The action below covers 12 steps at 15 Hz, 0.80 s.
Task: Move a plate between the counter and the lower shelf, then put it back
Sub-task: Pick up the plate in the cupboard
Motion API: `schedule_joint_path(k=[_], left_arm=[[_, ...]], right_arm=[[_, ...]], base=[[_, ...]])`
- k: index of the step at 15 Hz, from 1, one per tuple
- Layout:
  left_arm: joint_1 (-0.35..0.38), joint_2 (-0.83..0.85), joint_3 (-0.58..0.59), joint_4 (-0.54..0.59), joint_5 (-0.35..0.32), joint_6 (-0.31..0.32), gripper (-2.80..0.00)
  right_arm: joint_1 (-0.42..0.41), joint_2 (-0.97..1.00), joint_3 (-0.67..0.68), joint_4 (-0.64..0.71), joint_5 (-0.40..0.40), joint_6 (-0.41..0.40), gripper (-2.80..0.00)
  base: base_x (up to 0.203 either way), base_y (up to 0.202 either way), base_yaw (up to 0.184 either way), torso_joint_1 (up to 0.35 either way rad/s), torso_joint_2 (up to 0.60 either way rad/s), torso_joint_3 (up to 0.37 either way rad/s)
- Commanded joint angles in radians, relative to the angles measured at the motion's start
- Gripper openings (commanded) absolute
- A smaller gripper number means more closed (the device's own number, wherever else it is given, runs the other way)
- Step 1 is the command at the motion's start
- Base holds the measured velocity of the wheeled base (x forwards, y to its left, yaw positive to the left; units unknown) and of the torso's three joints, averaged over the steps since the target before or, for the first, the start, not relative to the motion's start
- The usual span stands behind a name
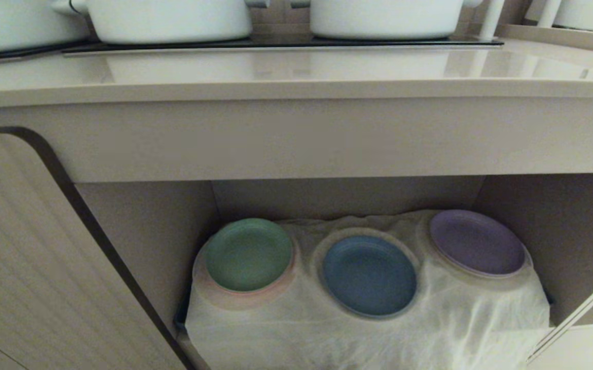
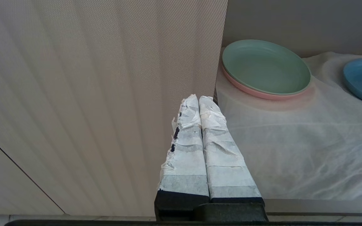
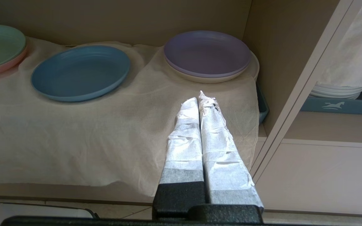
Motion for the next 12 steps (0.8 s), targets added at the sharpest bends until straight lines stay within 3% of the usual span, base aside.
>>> schedule_joint_path(k=[1, 12], left_arm=[[0.000, 0.000, -0.001, 0.000, 0.001, -0.001, -2.80], [0.000, 0.000, -0.001, 0.000, 0.001, -0.001, -2.80]], right_arm=[[0.000, 0.001, 0.000, 0.000, 0.001, 0.000, -2.80], [0.000, 0.033, -0.002, 0.001, 0.001, -0.024, -2.80]], base=[[0.000, 0.000, 0.000, 0.000, 0.00, 0.000], [0.000, 0.000, 0.000, 0.000, 0.00, 0.000]])
